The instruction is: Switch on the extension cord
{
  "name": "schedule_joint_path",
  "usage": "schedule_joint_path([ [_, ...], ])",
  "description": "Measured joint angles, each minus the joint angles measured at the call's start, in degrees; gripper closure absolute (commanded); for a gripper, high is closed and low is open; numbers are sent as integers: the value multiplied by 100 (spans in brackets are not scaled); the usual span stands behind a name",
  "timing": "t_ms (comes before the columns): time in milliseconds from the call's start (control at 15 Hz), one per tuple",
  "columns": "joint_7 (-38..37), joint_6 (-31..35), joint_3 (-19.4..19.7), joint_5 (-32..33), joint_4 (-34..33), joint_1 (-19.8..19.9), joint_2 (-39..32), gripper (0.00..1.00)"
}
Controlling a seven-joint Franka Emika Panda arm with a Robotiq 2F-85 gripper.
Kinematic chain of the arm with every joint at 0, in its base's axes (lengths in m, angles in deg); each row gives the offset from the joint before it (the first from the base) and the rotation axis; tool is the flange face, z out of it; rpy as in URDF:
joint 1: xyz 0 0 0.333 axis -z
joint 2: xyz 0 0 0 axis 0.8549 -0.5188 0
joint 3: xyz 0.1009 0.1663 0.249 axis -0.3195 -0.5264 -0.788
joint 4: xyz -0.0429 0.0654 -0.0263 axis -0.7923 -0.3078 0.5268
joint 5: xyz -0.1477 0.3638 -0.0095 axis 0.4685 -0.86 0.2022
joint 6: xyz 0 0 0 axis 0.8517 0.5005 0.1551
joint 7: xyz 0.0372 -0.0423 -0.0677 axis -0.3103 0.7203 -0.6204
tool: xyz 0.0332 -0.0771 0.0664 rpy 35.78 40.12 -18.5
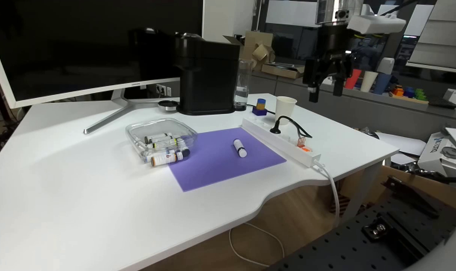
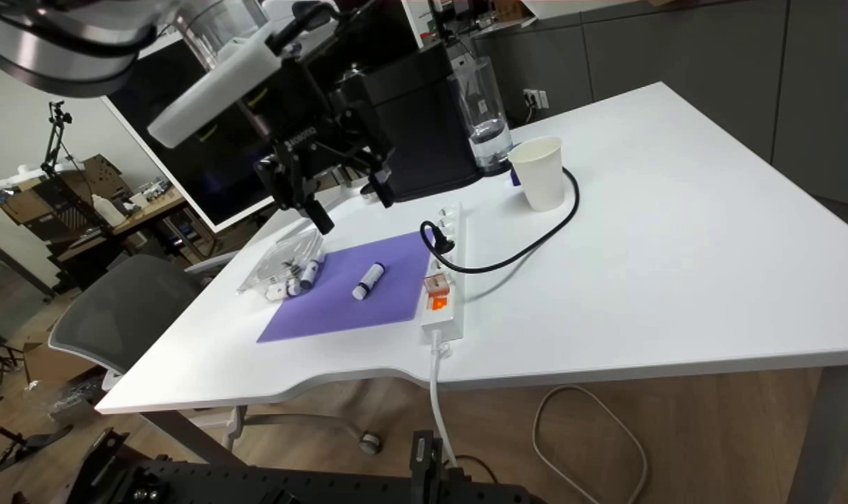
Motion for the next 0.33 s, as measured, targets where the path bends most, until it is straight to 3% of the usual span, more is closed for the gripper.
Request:
schedule_joint_path([
  [333,-498,-593,-19,61,290,-17,702,0],
])
